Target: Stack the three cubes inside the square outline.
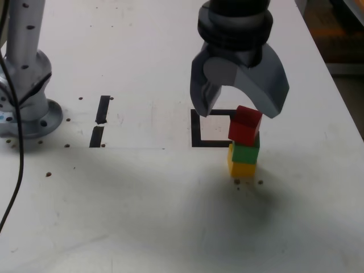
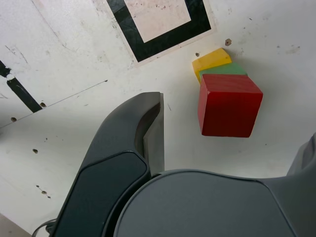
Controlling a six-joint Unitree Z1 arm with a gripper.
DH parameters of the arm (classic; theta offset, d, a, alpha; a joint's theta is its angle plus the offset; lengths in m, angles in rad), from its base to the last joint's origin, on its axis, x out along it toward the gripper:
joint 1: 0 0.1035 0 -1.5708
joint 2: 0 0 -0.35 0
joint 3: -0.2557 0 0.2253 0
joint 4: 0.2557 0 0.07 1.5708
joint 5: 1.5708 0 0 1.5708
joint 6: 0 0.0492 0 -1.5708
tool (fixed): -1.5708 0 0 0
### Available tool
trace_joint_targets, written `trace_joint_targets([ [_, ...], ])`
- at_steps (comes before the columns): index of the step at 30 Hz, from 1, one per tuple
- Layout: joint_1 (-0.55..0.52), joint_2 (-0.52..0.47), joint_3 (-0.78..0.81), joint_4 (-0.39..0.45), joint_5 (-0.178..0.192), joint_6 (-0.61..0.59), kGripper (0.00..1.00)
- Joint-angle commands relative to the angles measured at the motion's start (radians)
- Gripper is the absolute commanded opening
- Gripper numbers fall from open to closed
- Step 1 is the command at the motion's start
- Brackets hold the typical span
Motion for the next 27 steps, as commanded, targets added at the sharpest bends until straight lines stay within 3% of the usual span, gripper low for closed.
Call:
trace_joint_targets([
  [1, -0.007, 0.009, -0.007, 0.0, 0.003, -0.004, 0.97],
  [27, -0.03, 0.123, -0.048, 0.004, 0.014, -0.025, 0.9],
])
